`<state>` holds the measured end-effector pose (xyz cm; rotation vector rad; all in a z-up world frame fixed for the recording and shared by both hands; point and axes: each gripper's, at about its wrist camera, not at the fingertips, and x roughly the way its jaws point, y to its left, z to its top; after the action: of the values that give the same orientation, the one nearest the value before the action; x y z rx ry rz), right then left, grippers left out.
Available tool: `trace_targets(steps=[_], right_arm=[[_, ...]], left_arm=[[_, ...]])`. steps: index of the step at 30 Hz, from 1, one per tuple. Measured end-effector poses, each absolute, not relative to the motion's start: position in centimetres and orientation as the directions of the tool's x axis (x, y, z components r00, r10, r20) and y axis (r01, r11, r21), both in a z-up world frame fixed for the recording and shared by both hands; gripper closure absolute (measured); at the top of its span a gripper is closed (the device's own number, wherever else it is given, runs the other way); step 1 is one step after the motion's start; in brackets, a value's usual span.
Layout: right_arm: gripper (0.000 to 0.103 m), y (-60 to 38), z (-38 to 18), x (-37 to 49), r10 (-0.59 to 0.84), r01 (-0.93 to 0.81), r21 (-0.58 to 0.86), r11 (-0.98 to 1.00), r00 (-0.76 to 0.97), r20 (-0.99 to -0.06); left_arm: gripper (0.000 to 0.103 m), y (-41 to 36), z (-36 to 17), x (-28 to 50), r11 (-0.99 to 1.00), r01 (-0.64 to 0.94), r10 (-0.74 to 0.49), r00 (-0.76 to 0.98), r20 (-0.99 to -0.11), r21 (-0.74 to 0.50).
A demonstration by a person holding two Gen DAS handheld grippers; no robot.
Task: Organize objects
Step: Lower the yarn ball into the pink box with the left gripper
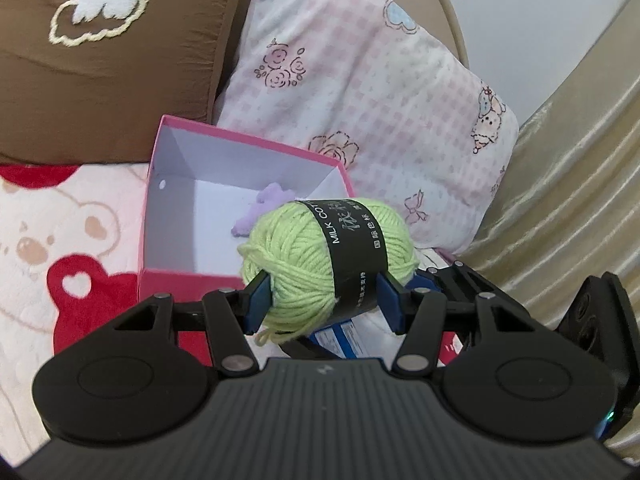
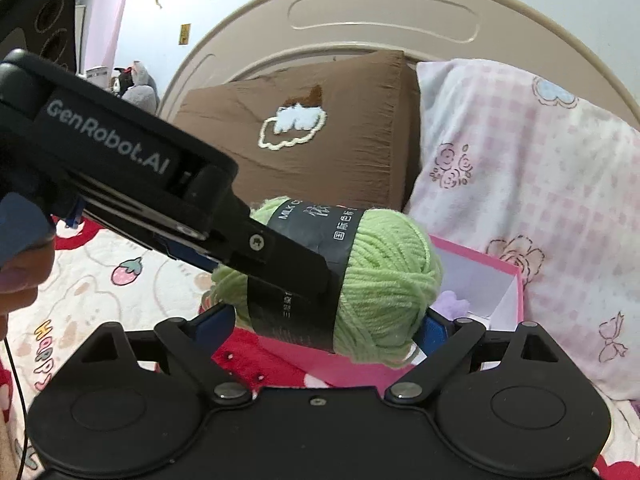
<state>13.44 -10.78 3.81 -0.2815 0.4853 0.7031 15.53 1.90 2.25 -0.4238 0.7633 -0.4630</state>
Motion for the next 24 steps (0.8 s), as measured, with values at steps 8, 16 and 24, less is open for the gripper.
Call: trace_targets(steps=[8, 16, 24], right_arm=[[0.007, -10.5, 4.8, 18.8, 0.584, -0.704, -0.024, 0.710, 0.608, -0.538], [0.005, -10.8, 4.1, 25.6, 0.651, -0.735, 0.107, 0.669, 0.510, -0.563], [0.016, -9.3, 1.7, 31.8, 0.631, -0.735, 0.170, 0.656, 0.411, -0.658]], left_arm=[[0.045, 0.9, 3.2, 20.7, 0.839, 0.232, -0.514, 0.638, -0.574, -0.492], [0.045, 0.9, 0.9, 26.7, 0.834, 0.161, -0.503, 0.617, -0.605, -0.528], [0.046, 0.2, -0.9, 32.0, 0.878, 0.120, -0.439, 0.586, -0.681, -0.464]])
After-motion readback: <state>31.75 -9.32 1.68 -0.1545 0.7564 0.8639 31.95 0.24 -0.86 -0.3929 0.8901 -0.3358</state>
